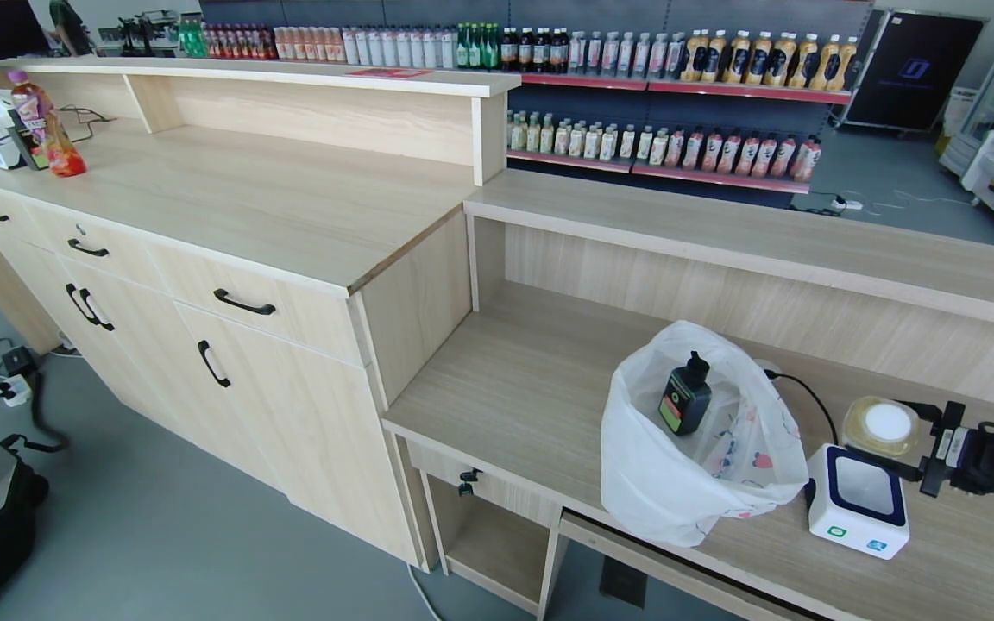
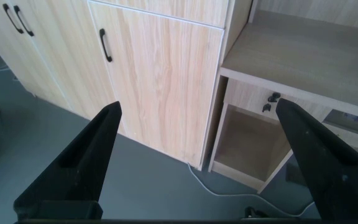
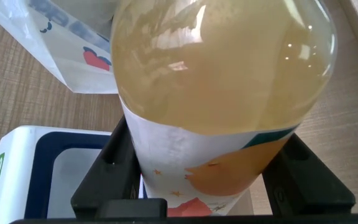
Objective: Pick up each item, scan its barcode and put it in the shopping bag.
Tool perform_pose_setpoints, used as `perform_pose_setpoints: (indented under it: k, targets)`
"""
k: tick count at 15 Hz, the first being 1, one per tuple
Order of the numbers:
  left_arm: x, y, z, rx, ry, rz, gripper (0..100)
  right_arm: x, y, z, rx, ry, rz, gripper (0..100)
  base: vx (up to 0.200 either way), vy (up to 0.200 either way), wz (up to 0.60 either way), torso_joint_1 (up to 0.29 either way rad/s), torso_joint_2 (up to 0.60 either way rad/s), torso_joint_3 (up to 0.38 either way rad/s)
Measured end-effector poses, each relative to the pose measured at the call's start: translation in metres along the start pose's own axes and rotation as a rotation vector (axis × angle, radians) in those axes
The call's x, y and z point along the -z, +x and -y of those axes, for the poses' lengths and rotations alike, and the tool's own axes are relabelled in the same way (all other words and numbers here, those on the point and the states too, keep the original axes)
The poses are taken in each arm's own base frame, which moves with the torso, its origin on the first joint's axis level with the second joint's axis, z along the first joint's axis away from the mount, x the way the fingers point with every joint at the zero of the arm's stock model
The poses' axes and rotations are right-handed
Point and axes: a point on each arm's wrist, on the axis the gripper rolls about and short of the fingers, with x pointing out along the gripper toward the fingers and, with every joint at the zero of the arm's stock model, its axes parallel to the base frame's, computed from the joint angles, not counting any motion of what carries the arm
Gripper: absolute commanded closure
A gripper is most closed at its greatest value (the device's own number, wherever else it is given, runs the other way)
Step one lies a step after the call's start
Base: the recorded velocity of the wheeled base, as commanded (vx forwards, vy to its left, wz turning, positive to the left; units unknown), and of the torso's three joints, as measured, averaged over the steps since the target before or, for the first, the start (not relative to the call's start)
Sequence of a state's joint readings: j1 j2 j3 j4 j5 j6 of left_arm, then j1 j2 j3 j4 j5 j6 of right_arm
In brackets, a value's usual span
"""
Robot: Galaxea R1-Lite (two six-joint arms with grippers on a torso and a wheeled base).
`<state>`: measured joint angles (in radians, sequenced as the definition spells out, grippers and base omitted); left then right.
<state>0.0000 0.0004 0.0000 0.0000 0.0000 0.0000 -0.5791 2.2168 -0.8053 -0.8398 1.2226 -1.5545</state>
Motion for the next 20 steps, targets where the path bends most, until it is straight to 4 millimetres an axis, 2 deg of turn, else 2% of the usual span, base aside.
perform_pose_setpoints:
  k: [20]
  targets:
    - [0.0000,0.0000,0.0000,0.000,0.000,0.000,0,0.0016,0.0061,-0.0017,-0.008,-0.006,0.007,100,0.000,0.000,0.00,0.000,0.00,0.000]
